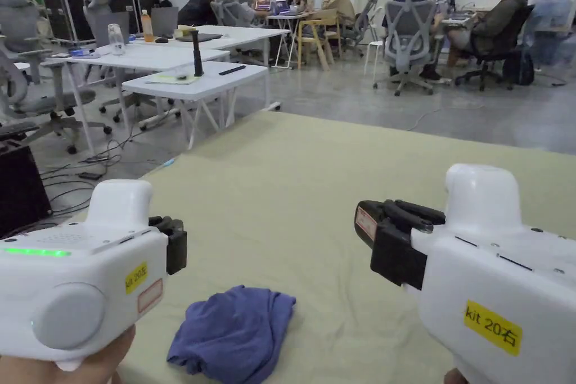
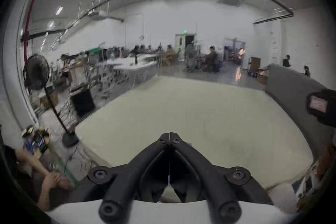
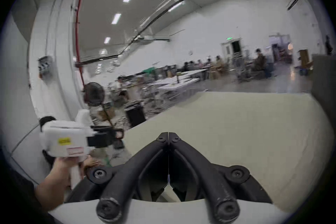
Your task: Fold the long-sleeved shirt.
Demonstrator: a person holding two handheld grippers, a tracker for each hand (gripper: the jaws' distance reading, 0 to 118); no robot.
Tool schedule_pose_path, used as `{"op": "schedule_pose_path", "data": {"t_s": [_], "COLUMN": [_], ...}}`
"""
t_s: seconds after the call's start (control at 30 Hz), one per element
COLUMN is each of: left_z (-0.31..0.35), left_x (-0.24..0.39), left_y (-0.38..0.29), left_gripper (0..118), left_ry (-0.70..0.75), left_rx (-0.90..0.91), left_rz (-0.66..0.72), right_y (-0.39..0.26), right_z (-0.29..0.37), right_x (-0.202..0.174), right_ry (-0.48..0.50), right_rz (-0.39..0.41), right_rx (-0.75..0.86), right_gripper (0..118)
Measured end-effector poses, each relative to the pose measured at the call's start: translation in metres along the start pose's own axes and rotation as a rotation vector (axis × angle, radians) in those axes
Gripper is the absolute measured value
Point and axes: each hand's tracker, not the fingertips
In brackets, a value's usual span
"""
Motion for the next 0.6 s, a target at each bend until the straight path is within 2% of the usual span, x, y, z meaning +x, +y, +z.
{"op": "schedule_pose_path", "data": {"t_s": [0.03, 0.07, 0.1, 0.13, 0.2, 0.23, 0.27, 0.43, 0.47, 0.5, 0.53, 0.6], "left_z": [-0.011, -0.022, -0.033, -0.049, -0.083, -0.102, -0.118, -0.200, -0.238, -0.261, -0.280, -0.312], "left_x": [-0.003, -0.006, -0.007, -0.007, -0.002, -0.003, -0.006, 0.007, -0.002, -0.004, -0.006, -0.008], "left_y": [-0.006, -0.015, -0.022, -0.030, -0.048, -0.057, -0.062, -0.089, -0.099, -0.108, -0.117, -0.132], "left_gripper": [0, 8, 36, 80, 110, 118, 114, 116, 116, 114, 107, 35], "left_ry": [-0.015, -0.035, -0.057, -0.066, -0.085, -0.118, -0.110, -0.039, -0.045, -0.028, -0.001, 0.023], "left_rx": [0.007, -0.018, -0.040, -0.058, -0.148, -0.245, -0.227, -0.341, -0.360, -0.405, -0.459, -0.602], "left_rz": [0.013, 0.029, 0.056, 0.071, 0.121, 0.147, 0.143, 0.090, 0.093, 0.091, 0.071, 0.067], "right_y": [-0.005, -0.009, -0.012, -0.015, -0.024, -0.028, -0.031, -0.050, -0.052, -0.053, -0.053, -0.055], "right_z": [-0.002, -0.010, -0.015, -0.019, -0.015, -0.016, -0.016, 0.003, 0.004, 0.005, 0.006, 0.013], "right_x": [0.002, 0.006, 0.009, 0.014, 0.026, 0.033, 0.038, 0.064, 0.069, 0.074, 0.078, 0.085], "right_ry": [0.018, 0.021, 0.021, 0.019, 0.008, -0.008, -0.021, -0.072, -0.074, -0.075, -0.075, -0.080], "right_rz": [0.002, 0.005, 0.005, 0.009, 0.019, 0.029, 0.033, 0.047, 0.042, 0.033, 0.023, 0.011], "right_rx": [-0.018, -0.034, -0.045, -0.057, -0.083, -0.096, -0.103, -0.143, -0.147, -0.158, -0.168, -0.181], "right_gripper": [0, 0, 0, 0, 0, 0, 0, 0, 0, 0, 0, 0]}}
